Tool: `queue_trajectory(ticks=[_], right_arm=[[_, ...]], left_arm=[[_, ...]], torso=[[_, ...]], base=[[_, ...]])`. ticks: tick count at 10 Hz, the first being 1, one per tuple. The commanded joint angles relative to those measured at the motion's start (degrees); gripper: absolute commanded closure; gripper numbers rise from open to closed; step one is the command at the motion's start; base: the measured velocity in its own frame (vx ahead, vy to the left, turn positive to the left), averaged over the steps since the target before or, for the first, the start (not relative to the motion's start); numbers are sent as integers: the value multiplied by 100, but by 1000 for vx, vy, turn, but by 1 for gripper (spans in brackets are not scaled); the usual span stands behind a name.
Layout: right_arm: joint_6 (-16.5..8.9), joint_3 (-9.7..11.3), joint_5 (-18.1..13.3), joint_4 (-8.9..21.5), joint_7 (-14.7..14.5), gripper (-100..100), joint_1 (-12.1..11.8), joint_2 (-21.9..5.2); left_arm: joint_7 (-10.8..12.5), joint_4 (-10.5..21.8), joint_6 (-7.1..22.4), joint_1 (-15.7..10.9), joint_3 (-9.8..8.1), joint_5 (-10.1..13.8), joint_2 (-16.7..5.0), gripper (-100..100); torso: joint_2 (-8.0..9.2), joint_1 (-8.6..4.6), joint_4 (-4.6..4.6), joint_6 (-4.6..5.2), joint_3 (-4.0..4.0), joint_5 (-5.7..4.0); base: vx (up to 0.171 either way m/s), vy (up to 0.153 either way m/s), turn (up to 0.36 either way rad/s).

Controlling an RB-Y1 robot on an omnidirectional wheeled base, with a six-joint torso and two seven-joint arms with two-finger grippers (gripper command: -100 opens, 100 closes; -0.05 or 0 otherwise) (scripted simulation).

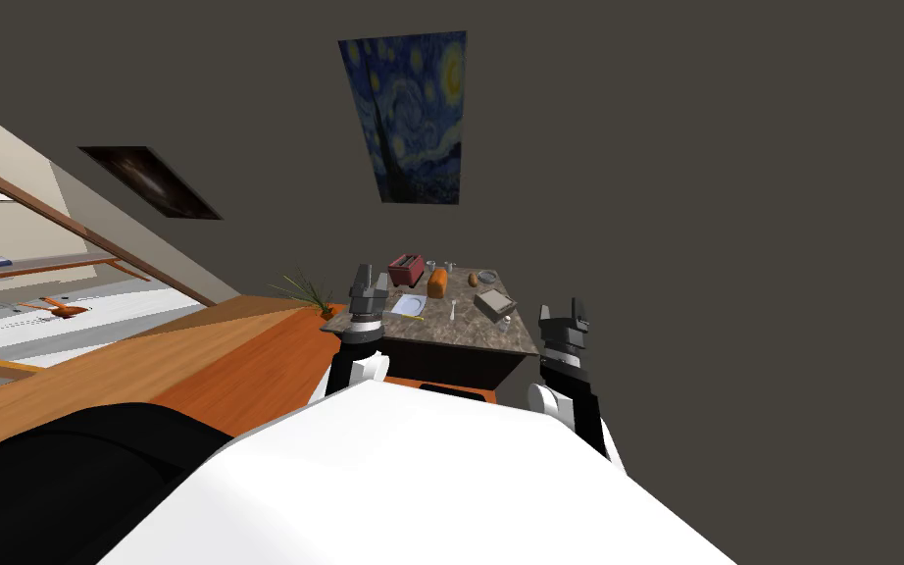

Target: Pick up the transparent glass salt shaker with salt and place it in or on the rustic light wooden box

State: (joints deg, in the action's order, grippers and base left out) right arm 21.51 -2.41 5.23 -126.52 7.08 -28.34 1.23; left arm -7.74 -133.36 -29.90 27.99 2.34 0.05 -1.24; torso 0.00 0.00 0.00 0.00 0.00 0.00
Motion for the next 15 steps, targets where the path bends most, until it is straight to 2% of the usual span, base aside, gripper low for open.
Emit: queue_trajectory(ticks=[1, 4, 8, 11, 12, 15], right_arm=[[-12, 4, -59, 52, -64, -100, 1, -202], [-57, 24, -293, 251, -307, -100, -3, -626], [-149, 92, -827, 690, -828, -100, -19, -1072], [-228, 163, -1339, 1097, -1304, -100, -33, -1328], [-228, 163, -1339, 1102, -1304, -100, -33, -1328], [-305, 220, -1872, 1549, -1793, -100, -34, -1521]], left_arm=[[0, 0, 0, 0, 0, 0, 0, 0], [0, 0, 0, 0, 0, 0, 0, 0], [0, 0, 0, -1, 1, 0, 1, 0], [0, 0, 0, -1, 1, 0, 1, 0], [0, 0, 0, -1, 1, 0, 1, 0], [0, 0, 0, -1, 1, 0, 1, 0]], torso=[[0, 0, 0, 0, 0, 0], [13, 13, 2, 0, 7, 3], [32, 34, 7, 0, 18, 7], [27, 45, 6, 0, 16, 10], [31, 50, 7, 0, 18, 11], [34, 36, 8, 0, 20, 8]], base=[[-9, 12, 18], [-38, 44, 27], [-84, 84, 49], [-72, 123, 59], [-70, 88, 13], [-86, 103, 57]])
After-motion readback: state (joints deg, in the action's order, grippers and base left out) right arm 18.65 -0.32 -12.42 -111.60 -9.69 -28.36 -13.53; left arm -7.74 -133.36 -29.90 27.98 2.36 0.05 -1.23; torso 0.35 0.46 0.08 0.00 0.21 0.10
